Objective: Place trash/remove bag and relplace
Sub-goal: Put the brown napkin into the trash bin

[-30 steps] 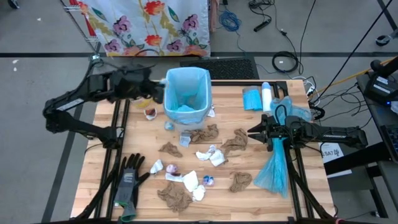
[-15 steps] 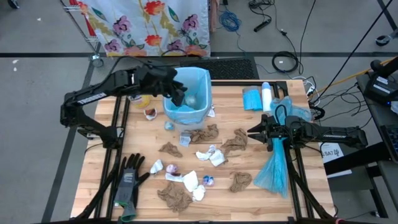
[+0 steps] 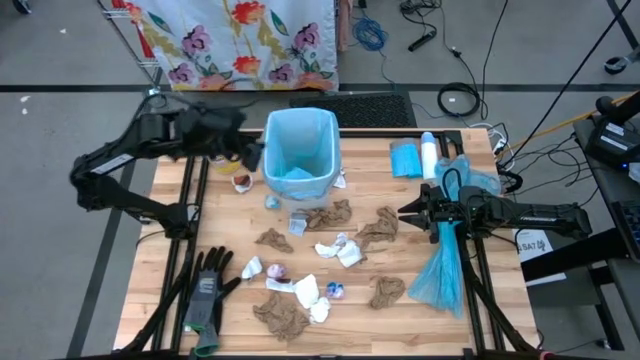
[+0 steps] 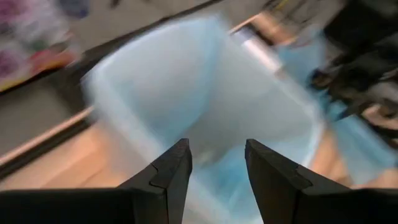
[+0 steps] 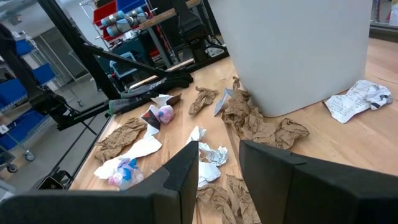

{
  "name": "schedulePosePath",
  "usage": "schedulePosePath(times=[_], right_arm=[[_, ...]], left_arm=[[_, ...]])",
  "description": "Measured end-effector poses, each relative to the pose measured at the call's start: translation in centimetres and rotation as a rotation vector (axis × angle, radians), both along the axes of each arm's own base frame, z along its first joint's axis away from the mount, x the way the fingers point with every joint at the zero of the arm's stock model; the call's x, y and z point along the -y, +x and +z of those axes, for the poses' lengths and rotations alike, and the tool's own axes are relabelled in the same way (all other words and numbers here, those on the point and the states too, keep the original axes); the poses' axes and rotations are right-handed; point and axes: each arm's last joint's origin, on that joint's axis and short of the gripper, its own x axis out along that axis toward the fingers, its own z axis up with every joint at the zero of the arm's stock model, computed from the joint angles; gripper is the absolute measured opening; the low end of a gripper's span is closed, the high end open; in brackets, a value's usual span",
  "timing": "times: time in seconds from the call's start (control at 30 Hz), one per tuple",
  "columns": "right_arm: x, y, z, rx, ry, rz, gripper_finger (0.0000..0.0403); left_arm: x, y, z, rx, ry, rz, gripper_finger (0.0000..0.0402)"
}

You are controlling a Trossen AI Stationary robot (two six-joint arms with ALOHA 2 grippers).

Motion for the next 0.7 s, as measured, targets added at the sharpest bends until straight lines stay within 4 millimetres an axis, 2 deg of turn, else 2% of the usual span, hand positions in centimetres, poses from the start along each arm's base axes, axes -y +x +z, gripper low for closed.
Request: schedulePosePath(times=[0.2, 0.5, 0.7], right_arm=[[0.0, 0.0, 0.0, -0.001, 0.0, 0.0, 0.0109], [0.0, 0.0, 0.0, -0.001, 0.0, 0.0, 0.0109], [0.0, 0.0, 0.0, 0.0, 0.0, 0.0, 0.0109]], left_arm=[[2.3, -3.4, -2.2, -0.173, -0.12, 0.113, 0.0155], [5.3, -2.4, -8.6, -0.318, -0.223, 0.118, 0.0155], [7.7, -1.0, -13.3, -0.408, -0.155, -0.158, 0.0155]])
